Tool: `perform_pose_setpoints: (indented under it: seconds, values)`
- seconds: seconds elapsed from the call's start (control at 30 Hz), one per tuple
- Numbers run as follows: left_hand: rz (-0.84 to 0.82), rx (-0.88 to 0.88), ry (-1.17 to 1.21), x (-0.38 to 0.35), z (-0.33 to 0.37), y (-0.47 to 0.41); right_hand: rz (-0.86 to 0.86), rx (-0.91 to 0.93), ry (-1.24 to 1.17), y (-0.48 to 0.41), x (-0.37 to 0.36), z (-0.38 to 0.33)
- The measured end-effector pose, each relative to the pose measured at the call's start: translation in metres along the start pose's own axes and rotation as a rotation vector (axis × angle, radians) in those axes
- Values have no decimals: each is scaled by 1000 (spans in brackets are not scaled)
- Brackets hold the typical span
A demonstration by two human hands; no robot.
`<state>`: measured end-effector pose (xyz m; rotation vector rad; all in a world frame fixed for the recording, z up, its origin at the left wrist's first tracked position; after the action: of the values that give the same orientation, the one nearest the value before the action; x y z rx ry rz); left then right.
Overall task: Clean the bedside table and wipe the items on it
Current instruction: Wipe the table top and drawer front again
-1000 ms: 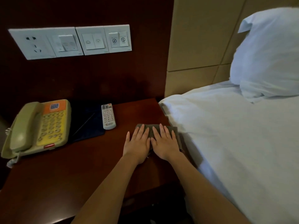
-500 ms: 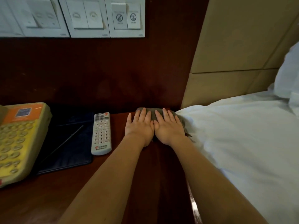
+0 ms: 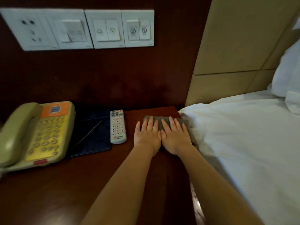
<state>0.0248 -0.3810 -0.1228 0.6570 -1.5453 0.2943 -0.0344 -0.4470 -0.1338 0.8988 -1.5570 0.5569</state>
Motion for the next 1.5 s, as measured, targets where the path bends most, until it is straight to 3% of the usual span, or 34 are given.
perform_pose_setpoints:
  seconds: [0.37, 0.57, 0.7, 0.93, 1.03, 1.3, 1.43, 1.5]
  values:
    - [-100, 4, 18, -41, 12, 181, -51, 1, 38, 181, -34, -47]
    - [-119, 9, 35, -58, -11, 241, -134, 2, 30, 225, -52, -83]
    - [-123, 56, 20, -70, -62, 272, -141, 91, 36, 232, -63, -142]
    - [-111, 316, 111, -97, -220, 330, -218, 366, 30, 218, -93, -312]
    - [-104, 374, 123, -99, -251, 334, -238, 435, 47, 205, -98, -344]
    - [-32, 371, 141, -89, -259, 291, -172, 509, -1, 168, -86, -342]
    - [5, 260, 100, -75, -213, 260, -29, 555, -55, 155, -43, -307]
    - [9, 146, 99, -68, -164, 236, 152, 528, -35, 141, -7, -275]
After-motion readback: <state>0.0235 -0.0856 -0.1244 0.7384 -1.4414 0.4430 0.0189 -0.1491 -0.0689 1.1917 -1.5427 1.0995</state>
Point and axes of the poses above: each hand's wrist, its own y-axis away from the middle knuckle, its own x-axis out of the back of the hand, z = x × y, the point moved 9 cm from there along -y, towards the middle knuckle, and after that the axes turned 2 degrees about x, right-handed, at the moved point
